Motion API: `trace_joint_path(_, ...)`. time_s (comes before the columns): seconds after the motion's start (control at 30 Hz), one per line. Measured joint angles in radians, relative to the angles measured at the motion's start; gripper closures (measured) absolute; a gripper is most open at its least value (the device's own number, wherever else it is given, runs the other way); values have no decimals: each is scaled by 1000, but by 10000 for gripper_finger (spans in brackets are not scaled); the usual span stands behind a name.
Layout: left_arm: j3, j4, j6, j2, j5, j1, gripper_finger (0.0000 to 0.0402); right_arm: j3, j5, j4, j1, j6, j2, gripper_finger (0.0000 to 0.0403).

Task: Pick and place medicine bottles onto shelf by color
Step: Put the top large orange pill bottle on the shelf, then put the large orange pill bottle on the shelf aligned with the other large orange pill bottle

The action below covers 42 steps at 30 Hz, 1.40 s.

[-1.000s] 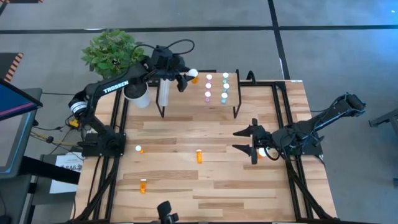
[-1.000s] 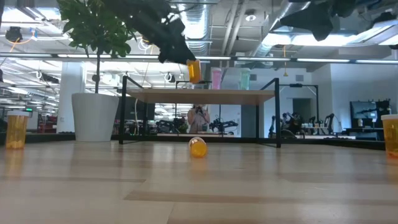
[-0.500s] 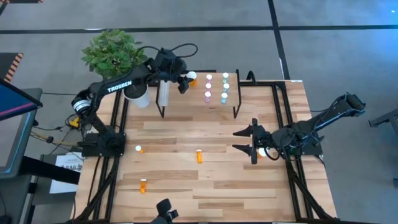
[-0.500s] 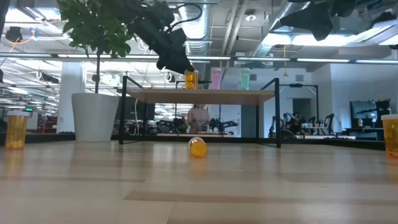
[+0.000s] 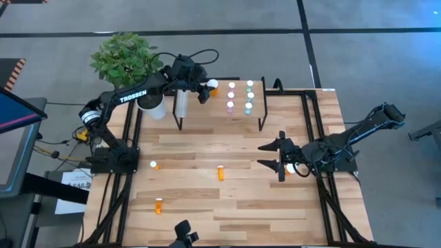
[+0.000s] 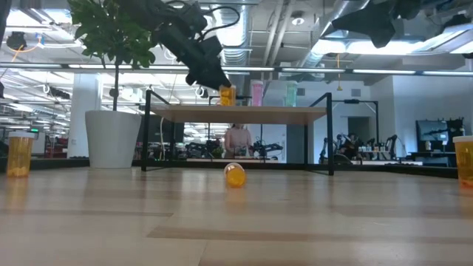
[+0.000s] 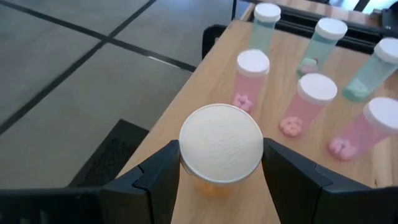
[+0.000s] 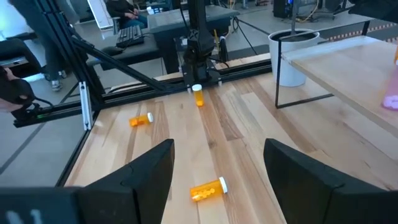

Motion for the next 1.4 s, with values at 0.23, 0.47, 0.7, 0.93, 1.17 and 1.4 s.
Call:
trace_joint_path(0.23,0,31,-1,15,2,0,209,0,0,6,0,1,0,131)
trace_joint_path(0.47,6,58,-7,61,6,16,207,0,0,18,0,12,0,131)
trace_joint_path(0.7,3,36,-16,65,-1,13,167,-1,0,14,1,26,0,131)
trace_joint_path(0.93,3,5,-16,61,-4,12,138,-1,0,16,0,38,0,131)
trace_joint_path(1.17,3,-44,-6,-17,-5,12,137,-1,0,16,0,50,0,131)
trace_joint_path(1.4,3,-161,-6,-153,-1,-17,136,-1,0,14,0,56,0,131)
